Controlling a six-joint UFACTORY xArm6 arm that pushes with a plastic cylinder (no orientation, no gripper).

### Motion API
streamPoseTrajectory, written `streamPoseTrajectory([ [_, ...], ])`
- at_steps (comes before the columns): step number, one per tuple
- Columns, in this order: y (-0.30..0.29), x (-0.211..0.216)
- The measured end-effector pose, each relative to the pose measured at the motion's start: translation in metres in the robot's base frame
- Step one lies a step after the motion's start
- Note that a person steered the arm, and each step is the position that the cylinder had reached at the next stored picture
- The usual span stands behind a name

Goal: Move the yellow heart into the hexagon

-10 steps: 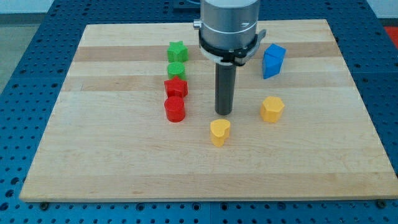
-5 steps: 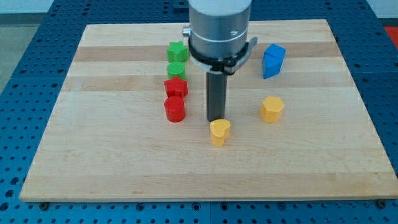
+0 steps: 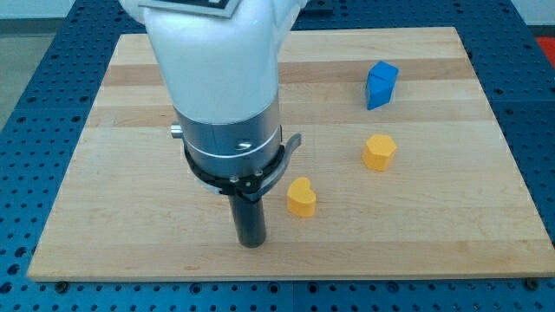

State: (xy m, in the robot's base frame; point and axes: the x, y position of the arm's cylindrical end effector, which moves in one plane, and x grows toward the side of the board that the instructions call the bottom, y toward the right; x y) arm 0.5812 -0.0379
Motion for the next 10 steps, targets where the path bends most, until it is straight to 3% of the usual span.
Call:
streamPoseTrajectory([
  [2,0.071,-0.102],
  [4,0.070,-0.103],
  [6,0.057,-0.060],
  [8,0.124,-0.144],
  [10,0.124,-0.145],
])
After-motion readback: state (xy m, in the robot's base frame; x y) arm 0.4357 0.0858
